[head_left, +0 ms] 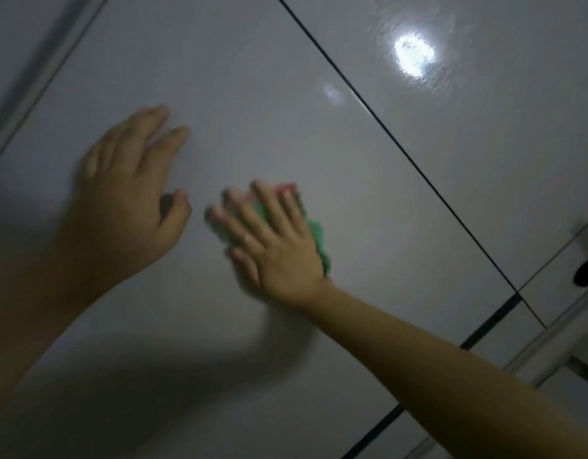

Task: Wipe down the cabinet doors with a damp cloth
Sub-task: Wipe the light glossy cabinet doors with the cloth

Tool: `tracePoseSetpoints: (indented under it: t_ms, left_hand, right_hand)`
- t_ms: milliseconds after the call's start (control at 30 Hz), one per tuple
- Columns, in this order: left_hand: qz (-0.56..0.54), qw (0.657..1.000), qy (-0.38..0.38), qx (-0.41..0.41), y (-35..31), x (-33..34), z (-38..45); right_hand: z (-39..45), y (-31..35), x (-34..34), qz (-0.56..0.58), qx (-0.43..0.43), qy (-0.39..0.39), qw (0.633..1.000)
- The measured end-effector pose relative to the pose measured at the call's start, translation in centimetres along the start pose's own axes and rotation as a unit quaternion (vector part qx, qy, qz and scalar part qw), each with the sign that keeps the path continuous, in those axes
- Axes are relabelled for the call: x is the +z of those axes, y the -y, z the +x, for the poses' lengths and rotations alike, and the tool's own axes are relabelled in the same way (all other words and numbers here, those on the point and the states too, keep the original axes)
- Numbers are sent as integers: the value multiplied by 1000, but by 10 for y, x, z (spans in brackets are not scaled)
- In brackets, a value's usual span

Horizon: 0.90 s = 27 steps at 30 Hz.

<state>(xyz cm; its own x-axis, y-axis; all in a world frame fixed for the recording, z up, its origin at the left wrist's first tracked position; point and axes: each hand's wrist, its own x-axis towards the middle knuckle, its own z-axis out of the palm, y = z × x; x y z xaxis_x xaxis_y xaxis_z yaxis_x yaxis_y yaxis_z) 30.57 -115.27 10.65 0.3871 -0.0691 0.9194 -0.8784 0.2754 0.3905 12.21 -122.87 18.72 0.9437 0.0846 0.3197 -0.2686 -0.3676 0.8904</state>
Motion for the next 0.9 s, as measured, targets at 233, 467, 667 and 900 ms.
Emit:
tracePoseSetpoints:
  t_ms: [233, 467, 667, 900]
  left_hand:
    - [24, 994, 65, -86, 24, -38, -49]
    - [43, 979, 103, -168, 63, -54, -111]
    - [13, 971, 111, -210, 67, -53, -136]
    - [-6, 962, 34, -271, 74, -58, -148]
  right_hand:
    - [6, -55, -10, -56, 38, -3, 998]
    - [85, 56, 19, 33, 83, -76, 993]
    - [28, 117, 37, 40, -119, 29, 992]
    - [75, 76, 23, 28, 61, -37, 997]
